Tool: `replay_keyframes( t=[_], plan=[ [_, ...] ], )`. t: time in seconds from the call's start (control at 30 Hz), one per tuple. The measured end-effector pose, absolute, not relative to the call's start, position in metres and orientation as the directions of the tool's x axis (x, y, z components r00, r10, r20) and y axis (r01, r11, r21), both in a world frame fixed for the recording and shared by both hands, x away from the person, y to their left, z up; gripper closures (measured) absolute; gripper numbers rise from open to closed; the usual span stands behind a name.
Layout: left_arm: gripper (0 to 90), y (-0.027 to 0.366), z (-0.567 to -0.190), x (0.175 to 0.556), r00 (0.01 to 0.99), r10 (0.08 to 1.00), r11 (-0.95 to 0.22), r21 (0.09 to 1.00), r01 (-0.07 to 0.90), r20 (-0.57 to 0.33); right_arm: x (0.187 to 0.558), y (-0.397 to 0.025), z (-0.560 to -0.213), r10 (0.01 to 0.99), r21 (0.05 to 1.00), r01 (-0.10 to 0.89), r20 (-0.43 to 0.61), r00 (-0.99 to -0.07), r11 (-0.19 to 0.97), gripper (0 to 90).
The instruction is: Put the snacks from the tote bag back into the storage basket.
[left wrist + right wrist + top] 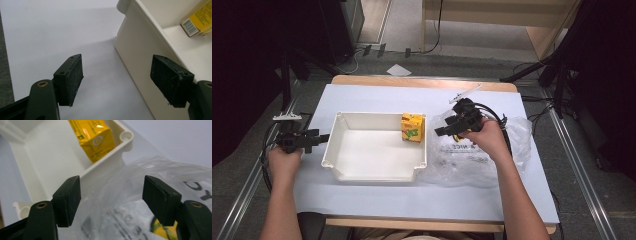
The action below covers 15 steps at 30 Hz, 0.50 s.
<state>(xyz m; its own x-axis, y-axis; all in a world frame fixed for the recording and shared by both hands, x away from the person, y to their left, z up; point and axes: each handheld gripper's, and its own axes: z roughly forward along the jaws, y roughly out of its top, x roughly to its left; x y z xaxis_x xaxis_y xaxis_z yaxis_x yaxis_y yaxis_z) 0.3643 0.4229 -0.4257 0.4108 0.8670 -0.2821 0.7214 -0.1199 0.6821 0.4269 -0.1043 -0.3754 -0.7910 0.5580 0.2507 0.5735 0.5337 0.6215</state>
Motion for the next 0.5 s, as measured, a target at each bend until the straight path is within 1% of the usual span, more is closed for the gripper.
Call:
replay_keyframes(
  t=[0.07,0.17,0.27,0.43,0.47,0.5],
  plan=[
    [27.6,0.423,-0.426,0.364,0.411,0.867,-0.120,0.682,0.722,-0.283,0.428,-0.108,-0.376,0.569,0.620,0.574,0.238,-0.787,0.535,31.0],
    [27.3,0.423,-0.426,0.364,0.405,0.869,-0.115,0.681,0.723,-0.283,0.431,-0.114,-0.377,0.581,0.621,0.586,0.245,-0.776,0.521,29.8],
    [27.1,0.422,-0.426,0.364,0.406,0.869,-0.115,0.682,0.723,-0.283,0.432,-0.120,-0.377,0.570,0.641,0.572,0.244,-0.784,0.512,29.1],
    [27.0,0.422,-0.427,0.365,0.406,0.869,-0.117,0.680,0.724,-0.282,0.434,-0.130,-0.374,0.589,0.672,0.563,0.229,-0.775,0.481,27.7],
    [27.0,0.422,-0.427,0.365,0.405,0.869,-0.116,0.680,0.724,-0.282,0.434,-0.133,-0.374,0.596,0.674,0.568,0.230,-0.769,0.473,27.1],
    [27.0,0.422,-0.427,0.365,0.405,0.870,-0.117,0.680,0.724,-0.282,0.435,-0.135,-0.374,0.587,0.681,0.559,0.229,-0.777,0.473,24.4]
  ],
)
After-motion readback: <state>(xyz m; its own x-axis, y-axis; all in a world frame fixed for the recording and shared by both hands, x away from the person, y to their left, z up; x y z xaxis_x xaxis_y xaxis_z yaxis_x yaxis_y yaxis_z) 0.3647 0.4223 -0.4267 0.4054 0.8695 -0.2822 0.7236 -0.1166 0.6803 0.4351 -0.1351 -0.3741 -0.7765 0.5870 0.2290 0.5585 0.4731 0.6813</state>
